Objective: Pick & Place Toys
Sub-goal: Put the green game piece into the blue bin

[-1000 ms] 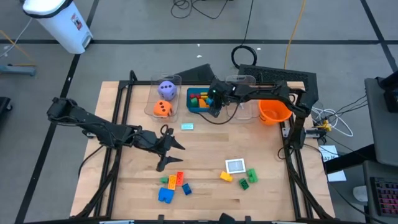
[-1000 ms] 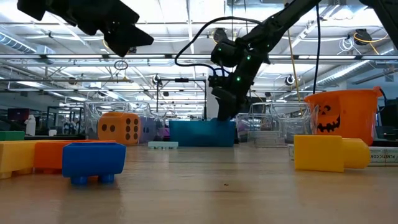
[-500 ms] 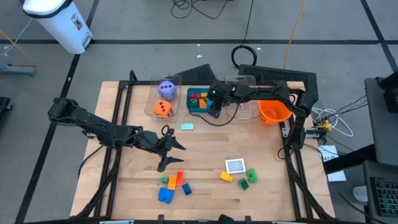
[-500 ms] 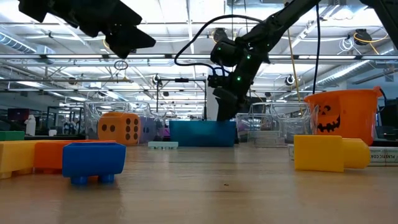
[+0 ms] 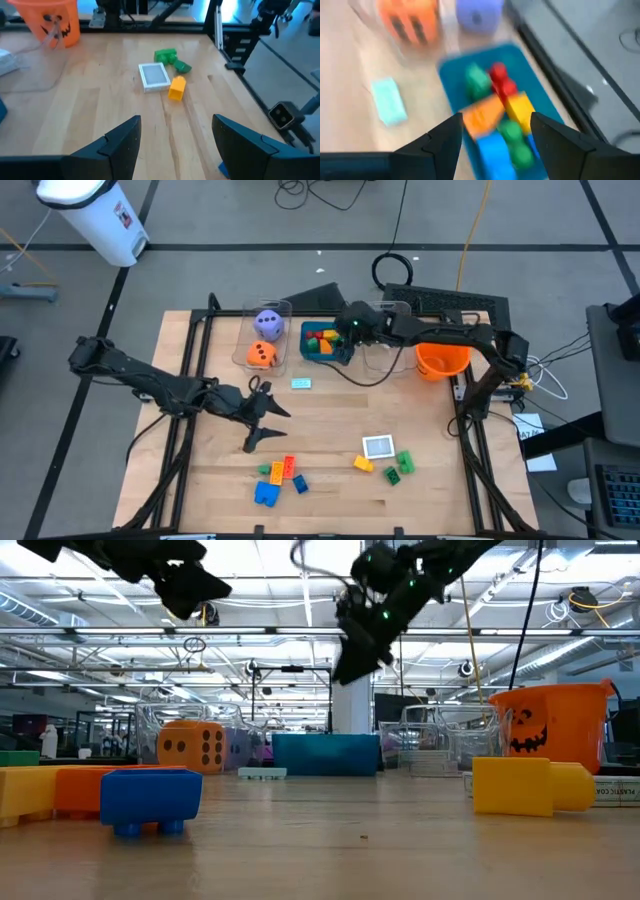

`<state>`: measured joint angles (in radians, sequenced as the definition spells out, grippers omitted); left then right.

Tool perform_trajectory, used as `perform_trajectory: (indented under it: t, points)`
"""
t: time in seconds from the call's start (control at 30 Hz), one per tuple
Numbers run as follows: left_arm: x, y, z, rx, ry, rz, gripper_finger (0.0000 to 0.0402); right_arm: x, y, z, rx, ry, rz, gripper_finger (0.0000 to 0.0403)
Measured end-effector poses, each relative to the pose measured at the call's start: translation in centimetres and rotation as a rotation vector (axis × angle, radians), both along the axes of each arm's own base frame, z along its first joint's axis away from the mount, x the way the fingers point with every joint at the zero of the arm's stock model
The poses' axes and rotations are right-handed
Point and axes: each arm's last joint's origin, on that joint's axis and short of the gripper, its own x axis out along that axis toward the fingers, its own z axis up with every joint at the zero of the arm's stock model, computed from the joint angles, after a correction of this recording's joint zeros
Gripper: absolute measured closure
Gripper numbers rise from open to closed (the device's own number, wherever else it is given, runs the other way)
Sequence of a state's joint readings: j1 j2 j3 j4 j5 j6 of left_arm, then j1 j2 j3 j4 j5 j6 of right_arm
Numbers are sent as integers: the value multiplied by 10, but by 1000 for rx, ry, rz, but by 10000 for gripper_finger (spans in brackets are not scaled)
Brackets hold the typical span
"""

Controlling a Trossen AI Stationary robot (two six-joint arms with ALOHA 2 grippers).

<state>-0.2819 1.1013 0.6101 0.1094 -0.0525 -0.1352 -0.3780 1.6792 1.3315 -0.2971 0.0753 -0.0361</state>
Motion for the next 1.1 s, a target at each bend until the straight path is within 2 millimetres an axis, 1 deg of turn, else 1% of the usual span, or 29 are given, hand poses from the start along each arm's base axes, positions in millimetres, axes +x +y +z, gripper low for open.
perform_trajectory:
  t: [0.07, 0.2, 0.27, 0.33, 0.43, 0.5, 0.57, 0.67, 0.77, 0.9, 1.0, 1.07, 1.1]
  points:
    - [-7, 2, 5, -5, 2, 2, 153, 5, 9, 9, 23, -98, -17, 180]
    - [-24, 6, 13, -8, 23, 19, 153, 19, 32, 15, 107, -296, -27, 183]
    - [-34, 7, 15, -3, 49, 47, 153, 26, 48, 16, 128, -366, 63, 183]
    - [-44, 8, 17, -1, 71, 76, 153, 30, 70, 13, 123, -412, 192, 183]
    - [-55, 7, 18, 3, 85, 106, 153, 32, 106, 1, 70, -452, 340, 187]
    - [-58, 4, 17, -5, 56, 110, 153, 31, 130, -8, 21, -480, 428, 189]
    - [-59, 0, 10, -5, 44, 108, 153, 26, 153, -16, -8, -508, 506, 191]
    - [-61, -5, -3, -40, 21, 112, 153, 16, 181, -31, 6, -544, 581, 193]
    - [-62, -10, -18, -100, -18, 120, 153, 4, 203, -45, 27, -581, 564, 193]
    - [-64, -20, -37, -197, -61, 91, 153, -13, 225, -58, 11, -611, 480, 193]
    - [-65, -31, -53, -228, -31, 60, 153, -19, 240, -69, 8, -600, 488, 193]
    - [-65, -39, -61, -243, -17, 75, 153, -22, 247, -76, 9, -575, 512, 193]
    - [-64, -44, -64, -246, -12, 89, 153, -21, 249, -77, 11, -587, 517, 193]
